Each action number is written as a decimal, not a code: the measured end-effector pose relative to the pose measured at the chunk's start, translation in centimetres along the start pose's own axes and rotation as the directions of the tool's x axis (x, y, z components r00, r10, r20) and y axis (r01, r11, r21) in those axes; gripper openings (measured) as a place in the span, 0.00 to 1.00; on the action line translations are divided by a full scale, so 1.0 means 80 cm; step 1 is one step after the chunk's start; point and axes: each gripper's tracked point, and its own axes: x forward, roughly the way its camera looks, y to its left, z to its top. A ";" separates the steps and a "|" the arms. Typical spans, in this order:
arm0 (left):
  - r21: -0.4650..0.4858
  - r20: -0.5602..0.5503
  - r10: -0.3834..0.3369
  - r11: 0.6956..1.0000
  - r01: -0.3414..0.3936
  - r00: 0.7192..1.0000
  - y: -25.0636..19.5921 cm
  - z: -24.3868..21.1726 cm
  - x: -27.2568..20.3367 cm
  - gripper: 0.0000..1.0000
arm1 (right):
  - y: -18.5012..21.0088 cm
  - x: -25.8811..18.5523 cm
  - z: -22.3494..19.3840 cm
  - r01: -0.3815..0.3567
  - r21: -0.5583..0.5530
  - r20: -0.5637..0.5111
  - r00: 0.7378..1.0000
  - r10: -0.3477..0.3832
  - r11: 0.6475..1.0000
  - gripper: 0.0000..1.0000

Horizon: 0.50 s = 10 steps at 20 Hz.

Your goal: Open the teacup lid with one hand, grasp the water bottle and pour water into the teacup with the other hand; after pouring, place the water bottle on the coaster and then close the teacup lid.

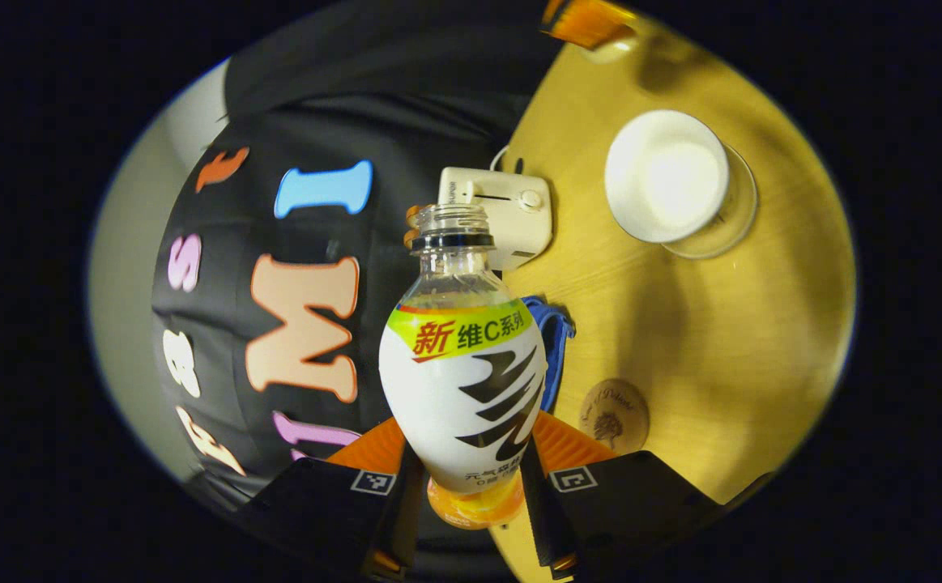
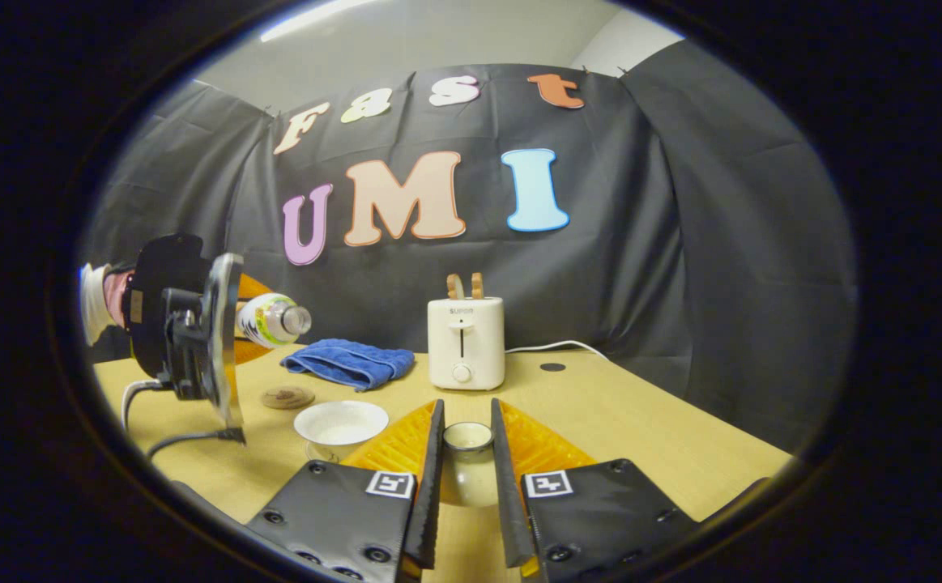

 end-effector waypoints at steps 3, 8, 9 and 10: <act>-0.216 0.010 0.020 0.976 -0.017 1.000 0.003 -0.013 0.002 0.53 | 0.001 -0.001 -0.001 0.000 0.000 -0.001 1.000 0.000 1.000 0.36; -0.628 0.068 0.031 0.778 0.019 0.997 0.004 -0.020 0.004 0.53 | -0.001 0.000 0.000 0.005 -0.001 0.001 1.000 -0.005 1.000 0.36; -0.692 0.080 0.043 0.721 0.025 0.996 0.005 -0.020 0.005 0.53 | 0.000 0.000 -0.001 0.005 -0.001 0.001 1.000 -0.005 1.000 0.36; -0.748 0.088 0.058 0.663 0.028 0.994 0.006 -0.022 0.006 0.53 | 0.000 0.000 0.000 0.005 0.000 0.002 1.000 -0.005 1.000 0.36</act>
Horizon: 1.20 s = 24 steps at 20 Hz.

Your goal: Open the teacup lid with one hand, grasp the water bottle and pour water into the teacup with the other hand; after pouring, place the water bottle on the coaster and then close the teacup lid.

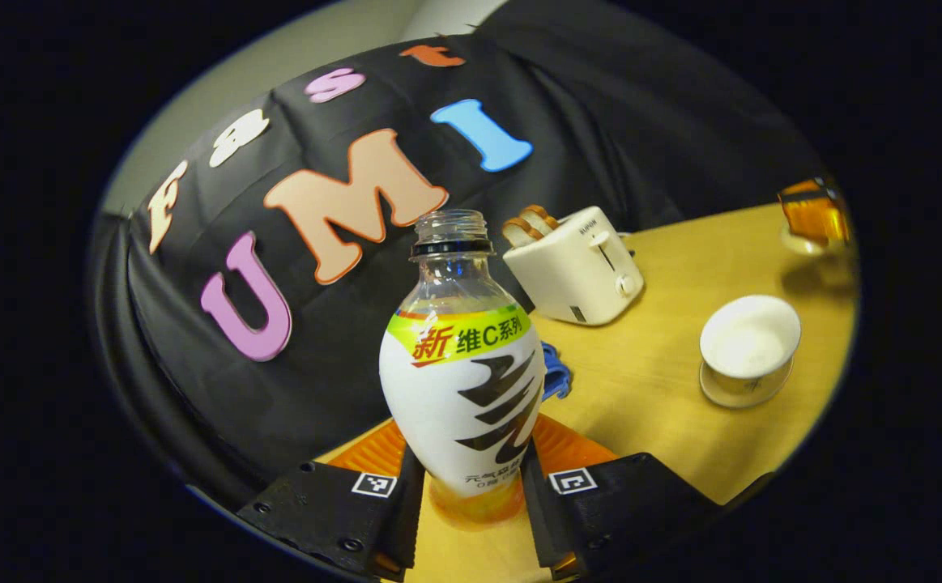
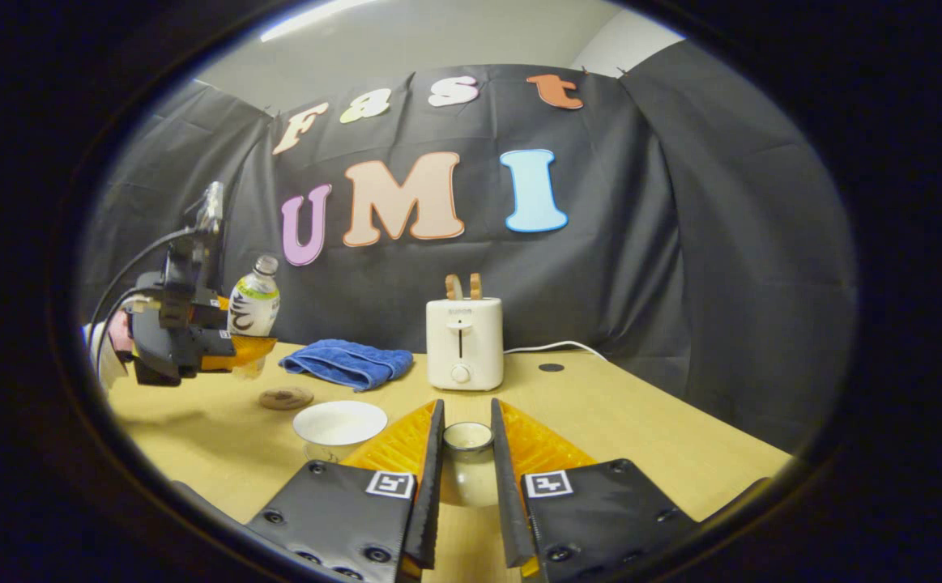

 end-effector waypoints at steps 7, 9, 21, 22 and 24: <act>-0.414 0.057 0.013 0.910 0.012 0.998 0.002 -0.019 0.031 0.52 | 0.000 0.000 0.000 0.000 0.000 0.000 1.000 0.000 1.000 0.36; -0.420 0.067 0.007 0.907 0.022 0.998 -0.001 -0.020 0.035 0.53 | 0.000 -0.001 0.000 0.000 0.000 0.000 1.000 0.000 1.000 0.36; -0.423 0.064 -0.017 0.905 0.042 0.998 -0.008 -0.023 0.042 0.58 | -0.001 0.000 -0.001 0.003 -0.001 0.001 1.000 -0.003 1.000 0.36; -0.423 0.062 -0.017 0.905 0.042 0.998 -0.009 -0.023 0.042 0.60 | -0.001 0.000 0.000 0.003 0.000 0.001 1.000 -0.003 1.000 0.36; -0.423 0.060 -0.018 0.905 0.042 0.998 -0.008 -0.023 0.042 0.64 | -0.002 0.000 -0.001 0.006 -0.001 0.001 1.000 -0.006 1.000 0.36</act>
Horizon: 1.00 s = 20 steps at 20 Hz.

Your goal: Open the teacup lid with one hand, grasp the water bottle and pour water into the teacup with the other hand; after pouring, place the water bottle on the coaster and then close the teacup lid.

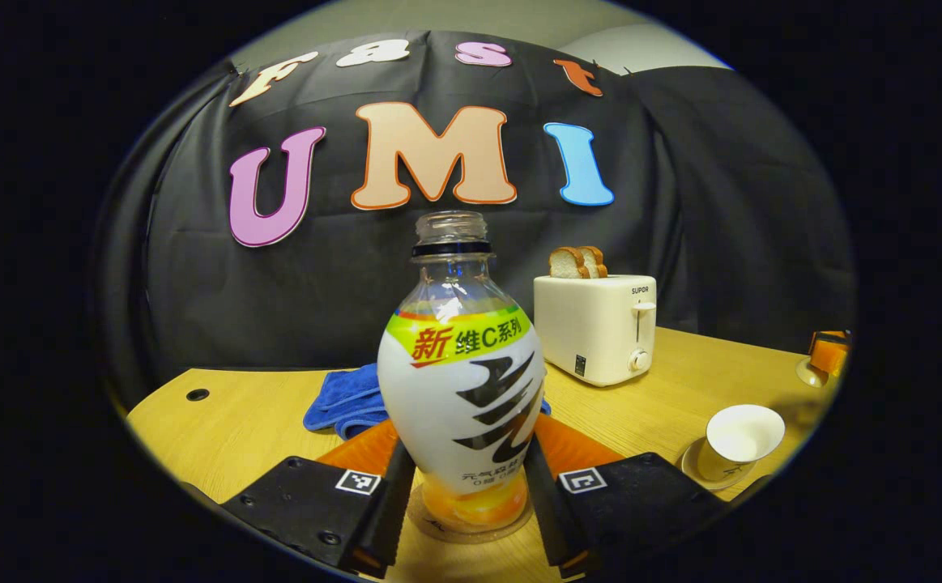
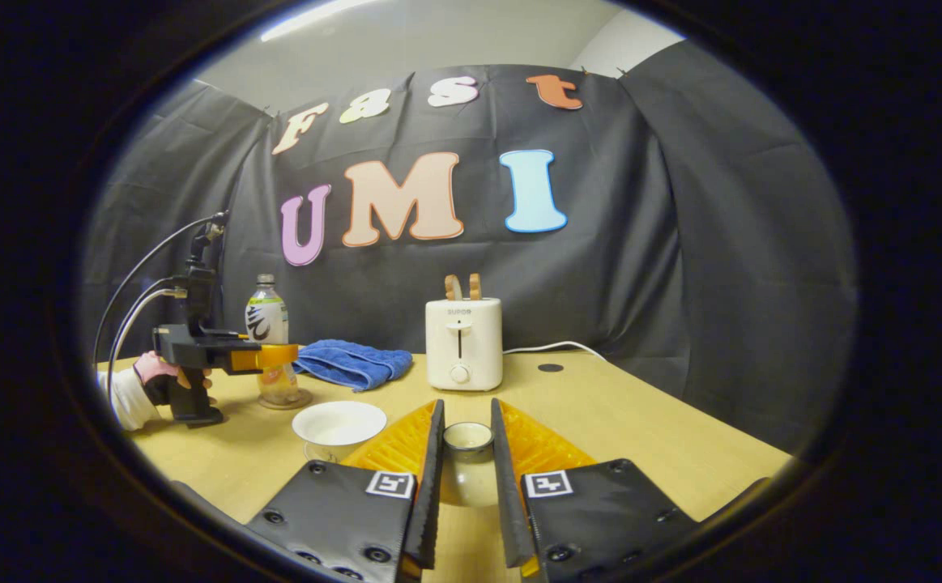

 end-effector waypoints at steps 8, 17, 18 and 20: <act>-0.033 0.030 0.024 0.999 -0.023 0.999 0.011 0.004 -0.012 0.90 | 0.000 -0.001 0.001 0.001 0.000 -0.002 1.000 -0.001 1.000 0.36; -0.026 0.056 0.033 0.999 -0.032 0.998 0.007 0.000 -0.040 0.92 | 0.002 0.003 0.001 0.002 0.000 -0.002 1.000 -0.002 1.000 0.36; -0.029 0.061 0.034 0.999 -0.032 0.998 0.008 0.000 -0.044 0.91 | 0.003 0.006 0.000 0.001 0.000 -0.002 1.000 -0.001 1.000 0.35; -0.039 0.072 0.032 0.999 -0.030 0.997 0.006 0.002 -0.054 0.91 | 0.011 0.009 0.000 -0.006 0.000 -0.003 1.000 0.006 1.000 0.36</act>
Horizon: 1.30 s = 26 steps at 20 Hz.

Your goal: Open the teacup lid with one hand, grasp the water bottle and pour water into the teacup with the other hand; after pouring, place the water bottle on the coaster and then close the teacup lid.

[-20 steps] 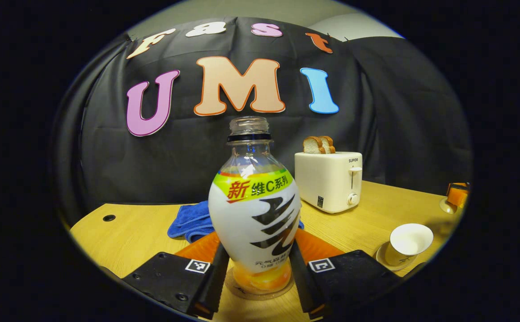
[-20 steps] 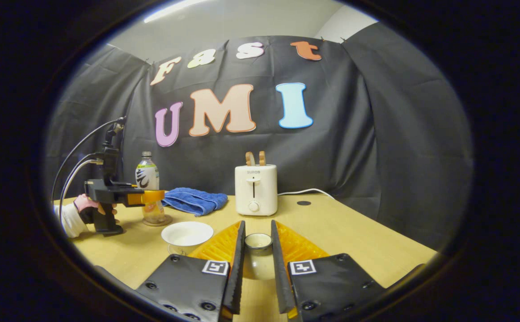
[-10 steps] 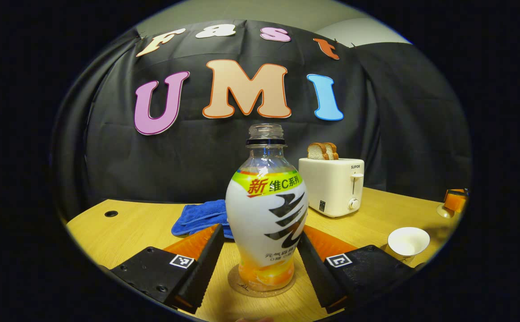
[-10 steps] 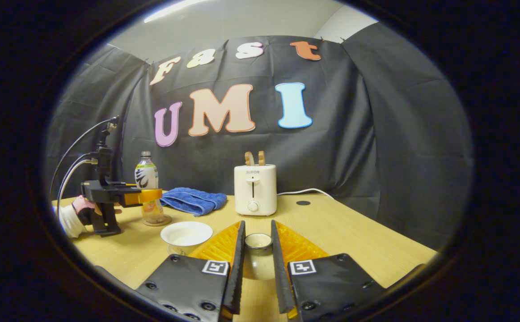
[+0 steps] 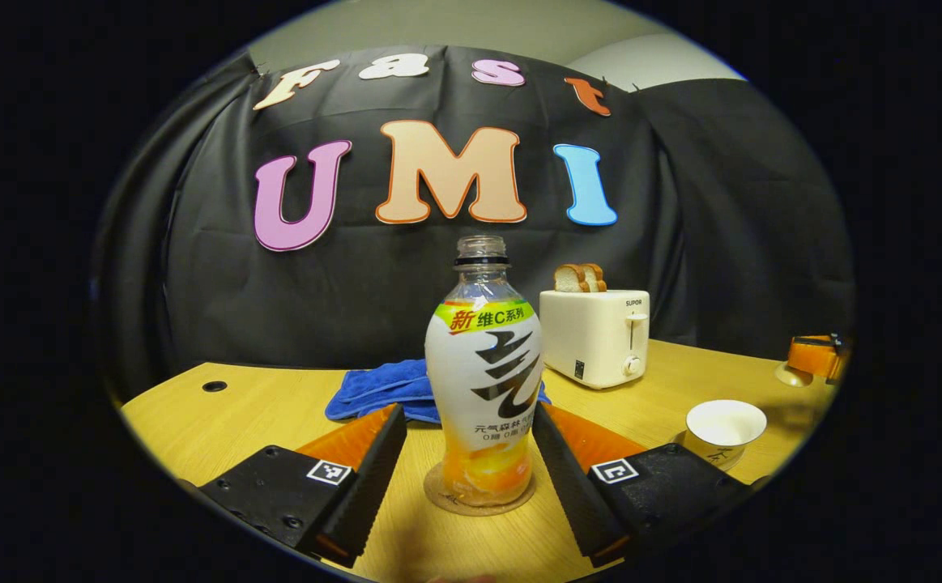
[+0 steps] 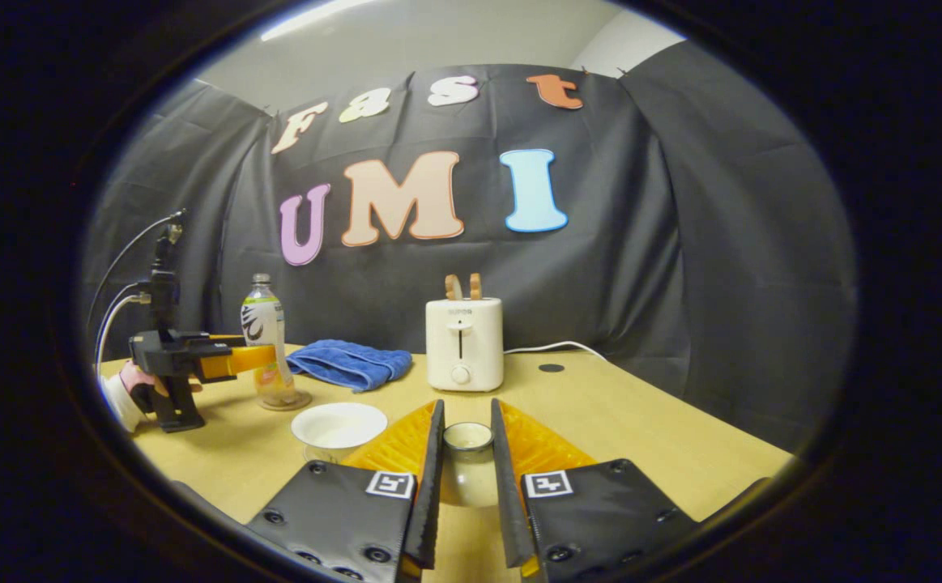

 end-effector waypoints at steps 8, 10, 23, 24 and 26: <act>0.000 0.041 0.008 1.000 -0.008 0.999 0.012 0.005 -0.057 0.91 | 0.057 0.033 -0.003 -0.088 0.001 -0.005 0.996 0.088 0.996 0.36; 0.000 0.037 0.041 0.999 -0.041 0.998 0.024 0.005 -0.072 0.91 | 0.074 0.041 -0.004 -0.123 0.001 -0.008 0.992 0.123 0.992 0.36; 0.000 0.033 0.244 0.970 -0.244 0.969 0.069 0.003 -0.141 0.91 | 0.150 0.069 -0.031 -0.290 -0.008 -0.134 0.949 0.287 0.957 0.36; 0.001 0.032 0.243 0.970 -0.243 0.970 0.068 0.003 -0.142 0.91 | 0.153 0.070 -0.032 -0.298 -0.009 -0.145 0.945 0.294 0.954 0.36; 0.000 0.032 0.243 0.970 -0.243 0.970 0.069 0.003 -0.141 0.91 | 0.158 0.070 -0.037 -0.309 -0.017 -0.168 0.939 0.301 0.951 0.36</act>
